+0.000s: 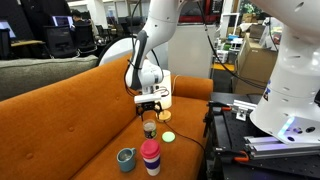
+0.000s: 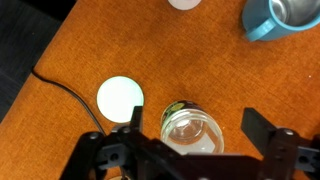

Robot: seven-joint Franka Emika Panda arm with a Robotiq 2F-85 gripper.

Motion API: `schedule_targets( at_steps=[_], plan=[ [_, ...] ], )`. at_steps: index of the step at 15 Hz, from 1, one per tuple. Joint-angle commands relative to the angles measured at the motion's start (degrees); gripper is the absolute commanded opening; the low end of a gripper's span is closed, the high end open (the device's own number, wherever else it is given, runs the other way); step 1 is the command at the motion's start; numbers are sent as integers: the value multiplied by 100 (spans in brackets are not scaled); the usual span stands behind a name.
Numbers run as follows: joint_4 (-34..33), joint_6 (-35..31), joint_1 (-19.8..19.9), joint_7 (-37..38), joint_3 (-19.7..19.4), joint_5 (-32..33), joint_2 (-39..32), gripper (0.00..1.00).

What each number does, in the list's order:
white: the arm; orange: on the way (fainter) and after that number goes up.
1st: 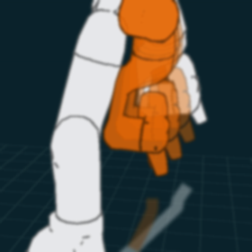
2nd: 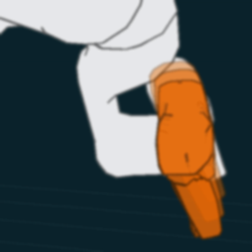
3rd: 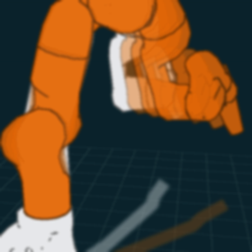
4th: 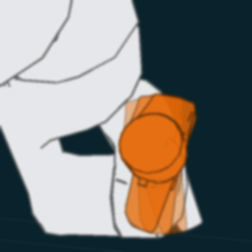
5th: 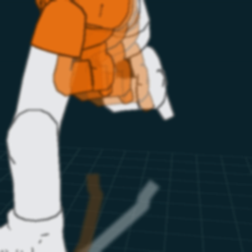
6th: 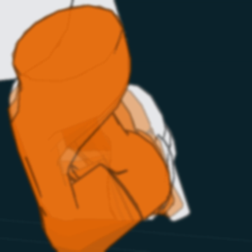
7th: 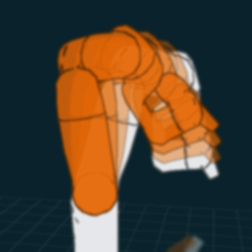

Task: Move the bottle to the left

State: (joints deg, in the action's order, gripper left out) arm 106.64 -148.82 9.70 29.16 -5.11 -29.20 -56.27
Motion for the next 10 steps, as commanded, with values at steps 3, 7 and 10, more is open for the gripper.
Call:
schedule_targets(
  at_steps=[3,7,10],
  plan=[
    [-439,-177,215,551,60,-587,-506,100],
    [-688,-393,191,925,7,-860,-838,100],
    [-886,-565,123,1292,-70,-918,-1048,100]
  ],
)
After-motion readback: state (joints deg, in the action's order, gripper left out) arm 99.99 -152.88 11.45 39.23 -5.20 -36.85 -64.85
